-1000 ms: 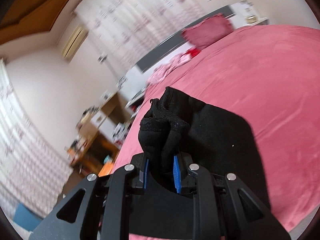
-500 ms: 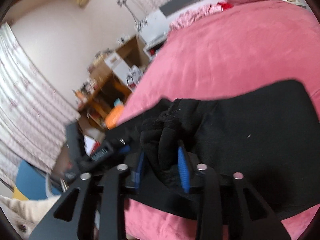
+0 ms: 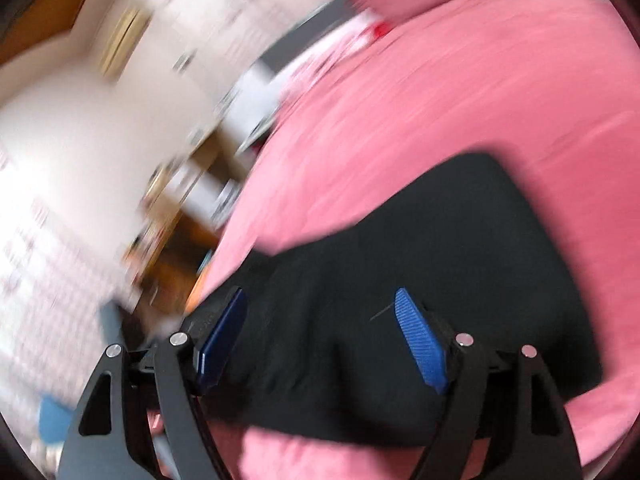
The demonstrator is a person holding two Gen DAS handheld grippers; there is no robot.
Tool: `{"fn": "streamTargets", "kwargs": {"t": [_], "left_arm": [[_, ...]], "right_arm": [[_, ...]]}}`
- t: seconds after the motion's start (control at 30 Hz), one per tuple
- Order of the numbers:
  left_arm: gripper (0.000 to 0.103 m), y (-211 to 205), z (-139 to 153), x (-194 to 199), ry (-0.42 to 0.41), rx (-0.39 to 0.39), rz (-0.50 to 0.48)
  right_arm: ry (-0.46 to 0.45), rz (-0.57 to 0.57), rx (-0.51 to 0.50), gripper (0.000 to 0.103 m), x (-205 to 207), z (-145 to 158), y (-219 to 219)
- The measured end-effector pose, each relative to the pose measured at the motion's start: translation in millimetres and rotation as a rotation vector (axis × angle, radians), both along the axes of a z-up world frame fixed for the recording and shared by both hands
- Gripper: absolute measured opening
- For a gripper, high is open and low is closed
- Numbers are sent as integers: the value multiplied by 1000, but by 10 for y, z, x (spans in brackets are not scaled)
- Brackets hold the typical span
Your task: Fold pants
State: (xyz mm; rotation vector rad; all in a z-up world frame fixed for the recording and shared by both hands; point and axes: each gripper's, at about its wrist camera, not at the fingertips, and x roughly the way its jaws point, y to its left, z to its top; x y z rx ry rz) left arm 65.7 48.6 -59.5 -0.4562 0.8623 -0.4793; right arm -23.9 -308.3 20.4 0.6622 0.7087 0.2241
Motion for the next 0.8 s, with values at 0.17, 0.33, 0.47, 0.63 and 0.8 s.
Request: {"fn": "streamTargets", "kwargs": {"t": [0.17, 0.33, 0.47, 0.63, 0.8], "left_arm": [[100, -459, -2, 49, 23, 53, -107], [94, -754, -112, 85, 38, 140, -151], [39, -897, -135, 69, 28, 201, -201], [21, -821, 2, 57, 8, 93, -220], [21, -636, 233, 24, -82, 81, -179]], "right_arm": [[31, -102, -291, 22, 39, -60, -259], [119, -94, -332, 15, 156, -395, -243], [96, -85, -376, 17, 178, -418, -179], [55, -106, -354, 27, 100, -339, -128], [106, -60, -363, 26, 166, -484, -63]]}}
